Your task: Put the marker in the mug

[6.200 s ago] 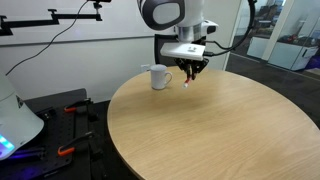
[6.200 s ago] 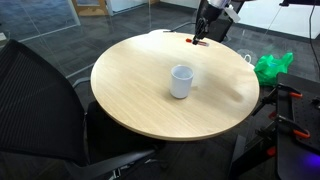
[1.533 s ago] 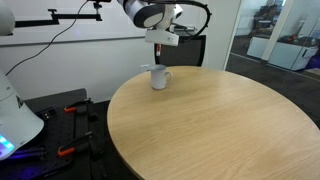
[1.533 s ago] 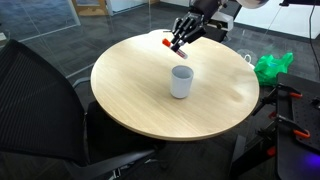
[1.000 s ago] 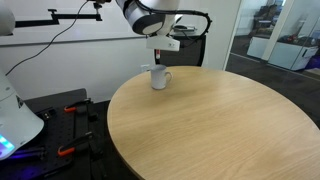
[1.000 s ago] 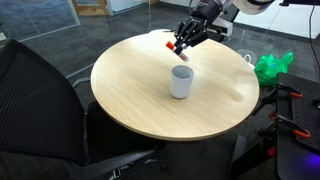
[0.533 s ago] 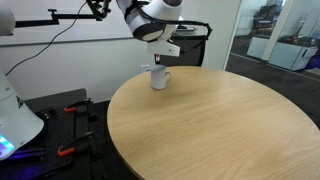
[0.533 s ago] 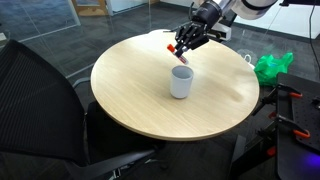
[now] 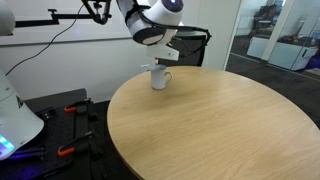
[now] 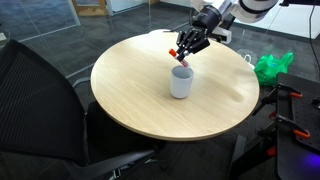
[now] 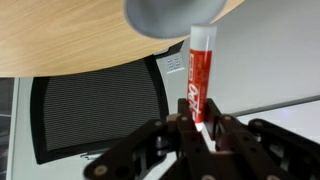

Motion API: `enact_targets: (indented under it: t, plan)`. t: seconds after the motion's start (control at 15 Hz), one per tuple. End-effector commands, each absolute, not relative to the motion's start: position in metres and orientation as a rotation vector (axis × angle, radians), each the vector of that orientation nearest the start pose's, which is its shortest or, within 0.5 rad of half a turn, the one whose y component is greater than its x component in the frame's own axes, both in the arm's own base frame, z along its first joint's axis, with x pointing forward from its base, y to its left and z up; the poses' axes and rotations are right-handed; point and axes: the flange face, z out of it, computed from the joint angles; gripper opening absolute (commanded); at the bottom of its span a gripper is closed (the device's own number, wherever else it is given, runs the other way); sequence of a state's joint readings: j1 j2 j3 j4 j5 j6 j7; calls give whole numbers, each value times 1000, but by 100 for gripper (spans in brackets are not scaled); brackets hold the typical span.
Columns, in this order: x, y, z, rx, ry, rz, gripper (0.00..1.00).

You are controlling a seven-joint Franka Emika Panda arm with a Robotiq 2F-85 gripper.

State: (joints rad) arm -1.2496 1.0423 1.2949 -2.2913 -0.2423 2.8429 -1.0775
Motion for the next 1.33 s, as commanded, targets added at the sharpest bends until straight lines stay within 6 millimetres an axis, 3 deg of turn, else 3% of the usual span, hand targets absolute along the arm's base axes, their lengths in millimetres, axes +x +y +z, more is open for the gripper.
enact_targets:
  t: [0.0, 0.07, 0.13, 0.27, 0.67, 0.73, 1.27]
  plan:
    - [552, 37, 247, -2052, -1192, -881, 5]
    - [552, 37, 246, -2055, -1192, -875, 11]
    - [552, 36, 245, -2058, -1191, -870, 44]
    - [552, 37, 244, -2057, -1194, -863, 50]
    - [551, 42, 250, -2063, -1210, -860, 96]
    - [550, 45, 253, -2065, -1221, -862, 100]
    - [550, 71, 306, -2103, -1331, -899, 100]
